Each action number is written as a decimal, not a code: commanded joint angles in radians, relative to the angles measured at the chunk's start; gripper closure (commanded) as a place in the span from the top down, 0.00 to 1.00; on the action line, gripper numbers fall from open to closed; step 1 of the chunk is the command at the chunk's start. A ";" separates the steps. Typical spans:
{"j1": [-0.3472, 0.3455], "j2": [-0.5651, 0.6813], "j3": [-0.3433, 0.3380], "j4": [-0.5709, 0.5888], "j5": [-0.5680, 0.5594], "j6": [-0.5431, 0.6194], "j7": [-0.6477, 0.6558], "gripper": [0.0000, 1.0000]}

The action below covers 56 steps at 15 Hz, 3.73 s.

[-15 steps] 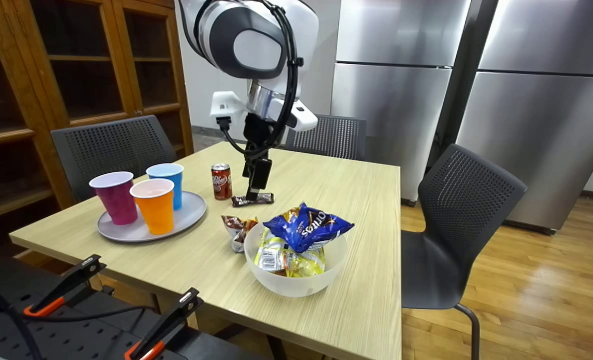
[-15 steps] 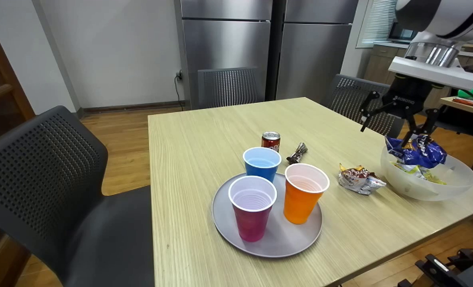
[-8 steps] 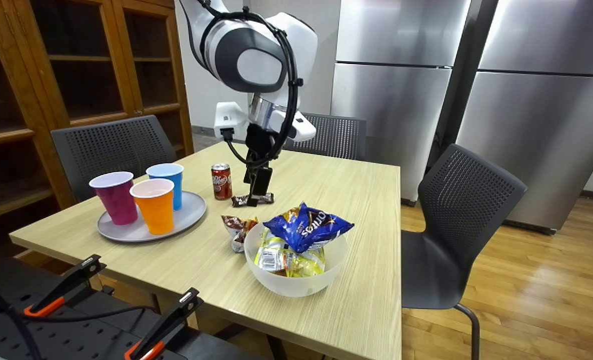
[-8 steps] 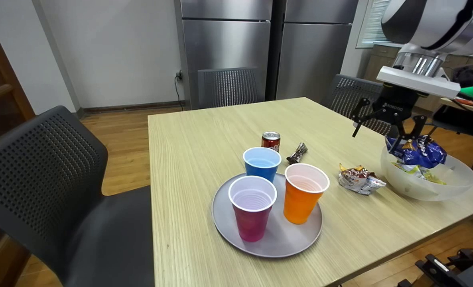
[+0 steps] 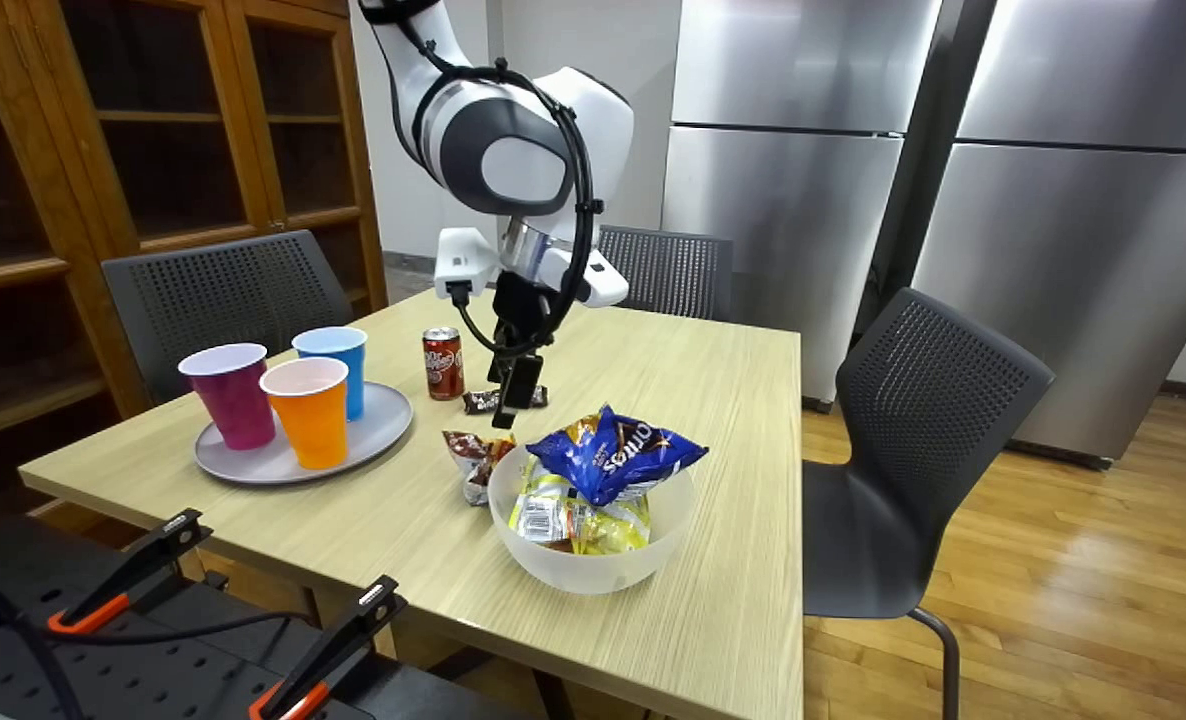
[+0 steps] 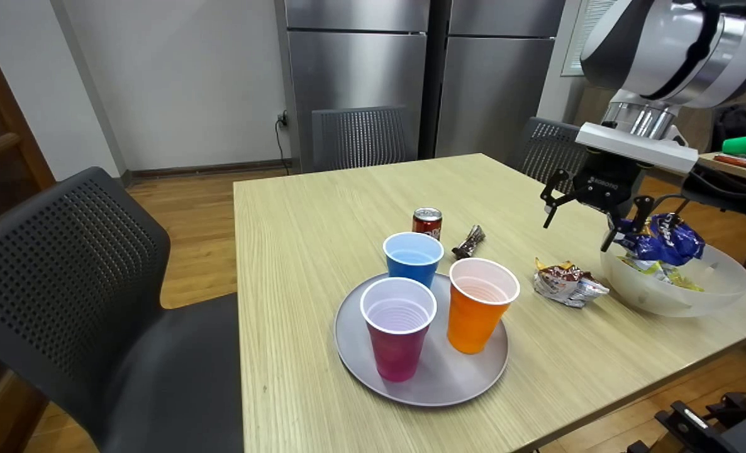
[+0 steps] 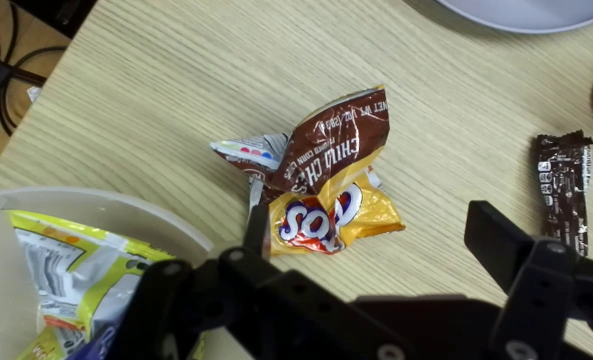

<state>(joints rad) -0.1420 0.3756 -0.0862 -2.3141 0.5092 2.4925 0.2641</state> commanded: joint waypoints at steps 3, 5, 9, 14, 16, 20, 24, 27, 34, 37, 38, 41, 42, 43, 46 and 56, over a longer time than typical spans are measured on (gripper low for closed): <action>-0.008 0.062 0.019 0.047 0.024 0.008 0.000 1.00; -0.006 0.078 0.021 0.056 0.023 0.014 0.003 1.00; -0.008 0.109 0.030 0.075 0.031 0.017 0.007 1.00; -0.011 0.139 0.039 0.098 0.046 0.016 0.010 1.00; -0.011 0.148 0.041 0.105 0.049 0.015 0.011 1.00; -0.012 0.162 0.040 0.118 0.057 0.016 0.014 1.00; -0.010 0.176 0.040 0.131 0.067 0.017 0.018 1.00; -0.010 0.183 0.039 0.138 0.073 0.018 0.020 1.00; -0.012 0.187 0.040 0.147 0.092 0.017 0.015 0.35; -0.012 0.187 0.039 0.149 0.101 0.018 0.014 0.12; -0.012 0.187 0.039 0.150 0.103 0.018 0.014 0.05; -0.012 0.187 0.038 0.152 0.110 0.017 0.014 0.00; -0.012 0.187 0.038 0.153 0.113 0.018 0.015 0.00; -0.012 0.187 0.037 0.153 0.115 0.018 0.014 0.00; -0.012 0.183 0.038 0.150 0.118 0.019 0.012 0.00; -0.022 0.083 0.060 0.107 0.202 0.030 -0.054 0.00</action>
<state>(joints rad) -0.1428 0.5261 -0.0521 -2.1712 0.6651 2.5101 0.2552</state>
